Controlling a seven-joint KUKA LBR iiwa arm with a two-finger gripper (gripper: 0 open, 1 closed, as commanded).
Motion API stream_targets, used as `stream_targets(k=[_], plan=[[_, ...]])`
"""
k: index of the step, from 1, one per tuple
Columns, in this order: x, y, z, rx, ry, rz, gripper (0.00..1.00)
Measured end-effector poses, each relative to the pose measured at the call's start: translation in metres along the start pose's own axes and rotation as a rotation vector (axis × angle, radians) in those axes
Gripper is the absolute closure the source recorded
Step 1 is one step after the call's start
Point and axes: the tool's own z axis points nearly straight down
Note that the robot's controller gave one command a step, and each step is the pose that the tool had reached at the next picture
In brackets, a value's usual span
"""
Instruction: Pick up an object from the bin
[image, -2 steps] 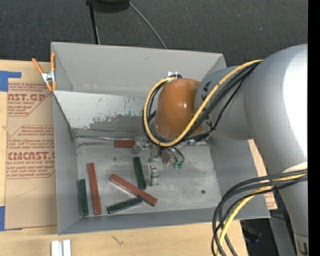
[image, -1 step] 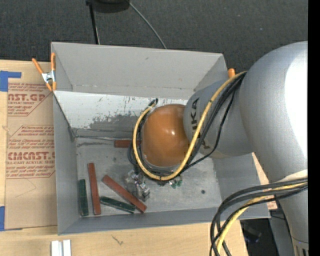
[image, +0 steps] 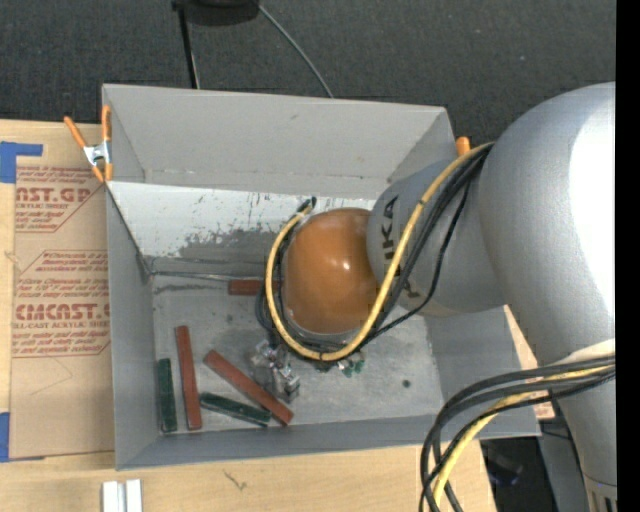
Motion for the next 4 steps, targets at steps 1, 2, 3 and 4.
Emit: stream_targets(k=[1,2,3,4], plan=[[0.000,0.000,0.000,0.000,0.000,-0.001,1.00],[0.015,0.002,-0.023,0.002,-0.004,-0.019,1.00],[-0.014,0.048,-0.110,0.002,-0.009,-0.099,0.00],[-0.012,0.047,-0.106,-0.001,-0.001,-0.095,0.00]])
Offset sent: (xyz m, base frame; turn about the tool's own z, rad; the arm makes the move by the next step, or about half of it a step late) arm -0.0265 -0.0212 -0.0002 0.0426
